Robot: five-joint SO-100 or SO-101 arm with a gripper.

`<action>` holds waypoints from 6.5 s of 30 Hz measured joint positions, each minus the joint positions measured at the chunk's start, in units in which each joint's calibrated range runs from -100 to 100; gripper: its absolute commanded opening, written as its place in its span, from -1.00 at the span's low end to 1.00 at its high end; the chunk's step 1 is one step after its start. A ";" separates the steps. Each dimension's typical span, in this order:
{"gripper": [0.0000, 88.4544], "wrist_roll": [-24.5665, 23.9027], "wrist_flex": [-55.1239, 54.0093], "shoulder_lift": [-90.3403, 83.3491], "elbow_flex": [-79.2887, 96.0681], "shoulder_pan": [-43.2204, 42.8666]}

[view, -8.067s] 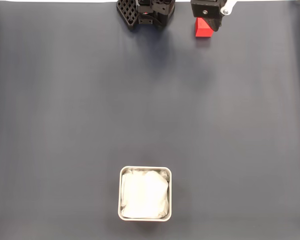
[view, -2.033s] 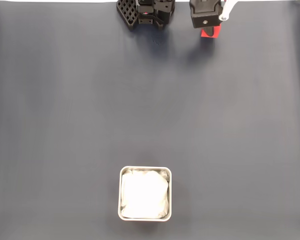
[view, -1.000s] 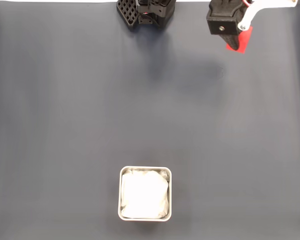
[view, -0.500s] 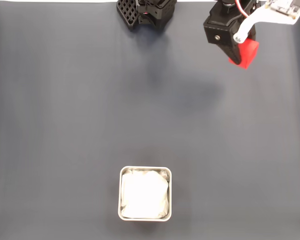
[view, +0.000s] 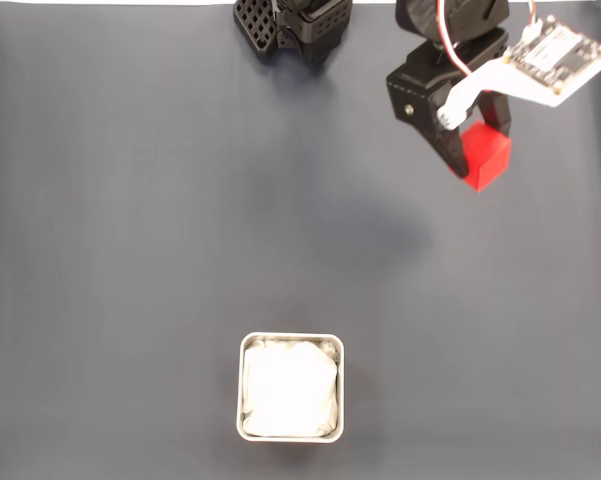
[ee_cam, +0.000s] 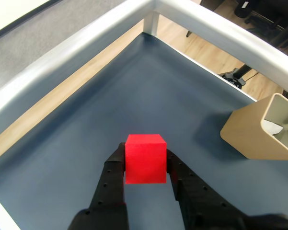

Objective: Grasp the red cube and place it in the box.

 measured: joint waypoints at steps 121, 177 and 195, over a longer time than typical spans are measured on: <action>-0.90 -3.13 -25.54 36.91 -24.59 31.53; -0.23 -2.88 -28.32 36.91 -24.59 31.97; -1.00 -2.93 -22.91 8.08 -12.12 30.79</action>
